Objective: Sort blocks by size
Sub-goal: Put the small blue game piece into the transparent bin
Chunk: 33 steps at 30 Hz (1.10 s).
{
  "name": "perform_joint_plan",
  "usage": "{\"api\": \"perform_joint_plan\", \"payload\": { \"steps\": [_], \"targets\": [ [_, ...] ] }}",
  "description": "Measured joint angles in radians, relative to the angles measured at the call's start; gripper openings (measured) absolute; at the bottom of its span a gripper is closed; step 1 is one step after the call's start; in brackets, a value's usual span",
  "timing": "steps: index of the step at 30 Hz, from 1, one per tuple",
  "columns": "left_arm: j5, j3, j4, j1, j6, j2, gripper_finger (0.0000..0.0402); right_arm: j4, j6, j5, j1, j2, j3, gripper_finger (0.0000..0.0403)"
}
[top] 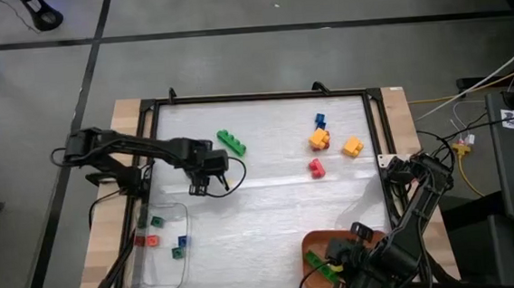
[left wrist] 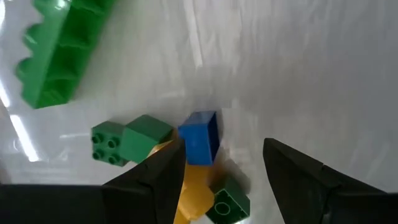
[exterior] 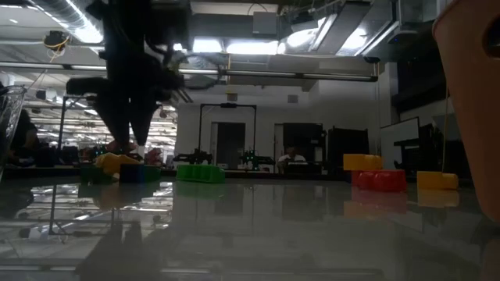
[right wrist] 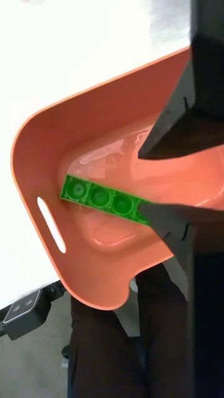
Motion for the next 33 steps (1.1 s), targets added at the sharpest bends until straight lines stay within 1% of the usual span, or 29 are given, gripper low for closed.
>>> {"api": "perform_joint_plan", "payload": {
  "steps": [5,11,15,19,26,29,33],
  "targets": [
    [-0.019,0.000,0.028,0.018,0.005,0.067,0.0203,0.000,0.000,0.005,0.000,0.000,0.000,0.0184],
    [-0.023,0.000,0.079,0.069,0.003,0.107,0.0203,0.001,0.000,0.006,0.000,0.000,0.000,0.0214],
    [-0.022,0.000,0.069,0.099,0.001,0.113,0.0203,0.004,0.001,0.006,0.001,0.000,0.000,0.0218],
    [0.023,0.000,0.071,0.122,0.003,0.113,0.0203,0.003,0.001,0.006,0.001,0.002,0.000,0.0218],
    [0.034,0.000,0.071,0.151,0.004,0.113,0.0203,0.004,0.000,0.006,0.001,0.002,0.000,0.0218],
    [0.065,0.000,0.071,0.160,0.006,0.114,0.0203,0.004,0.000,0.006,0.001,0.002,0.000,0.0218],
    [0.072,0.000,0.071,0.169,0.006,0.140,0.0203,0.004,-0.001,0.006,0.001,0.002,0.000,0.0218]
  ]
}}
